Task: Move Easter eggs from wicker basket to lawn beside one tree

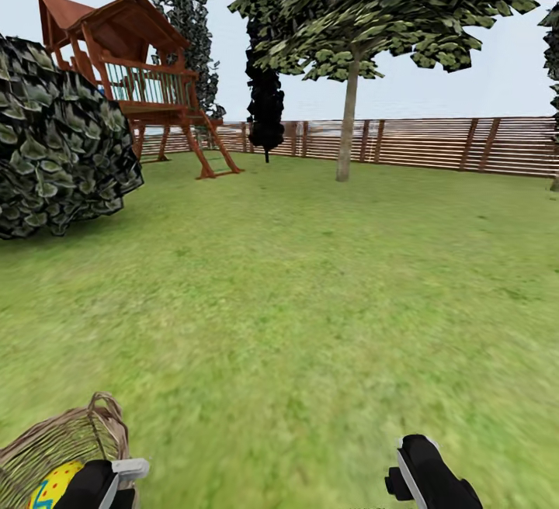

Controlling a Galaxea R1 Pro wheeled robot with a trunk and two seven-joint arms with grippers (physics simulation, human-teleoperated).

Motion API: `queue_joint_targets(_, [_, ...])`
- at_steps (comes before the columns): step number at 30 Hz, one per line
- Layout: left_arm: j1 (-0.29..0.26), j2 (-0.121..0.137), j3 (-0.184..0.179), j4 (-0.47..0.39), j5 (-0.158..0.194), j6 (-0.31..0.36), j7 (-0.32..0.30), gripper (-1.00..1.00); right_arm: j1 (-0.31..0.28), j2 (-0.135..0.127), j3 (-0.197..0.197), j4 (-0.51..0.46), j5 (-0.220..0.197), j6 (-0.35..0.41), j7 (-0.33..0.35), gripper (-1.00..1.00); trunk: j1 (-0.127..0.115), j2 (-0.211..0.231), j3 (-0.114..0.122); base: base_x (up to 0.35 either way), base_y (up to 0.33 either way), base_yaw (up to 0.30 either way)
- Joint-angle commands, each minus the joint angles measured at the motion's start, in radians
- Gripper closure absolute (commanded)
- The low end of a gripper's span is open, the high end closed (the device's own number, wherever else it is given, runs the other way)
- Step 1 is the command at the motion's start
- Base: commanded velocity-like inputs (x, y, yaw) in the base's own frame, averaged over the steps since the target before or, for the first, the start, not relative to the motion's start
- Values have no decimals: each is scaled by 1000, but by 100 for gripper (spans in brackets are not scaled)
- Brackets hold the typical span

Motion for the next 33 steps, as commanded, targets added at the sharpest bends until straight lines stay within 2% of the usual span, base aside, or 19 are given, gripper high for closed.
queue_joint_targets(1, [0,0,2,-2,-18,5,-5,100,-1,1,-1,-1,6,4,2,-100,-4,7,3,0,0,-285])
queue_joint_targets(8, [0,-18,3,-2,-17,5,-5,100,-1,2,-3,-1,6,4,2,-100,-31,56,26,0,0,-117])
queue_joint_targets(33, [0,-22,2,-2,-17,5,-4,100,-1,6,-3,0,8,6,2,-100,-127,231,104,0,0,0])
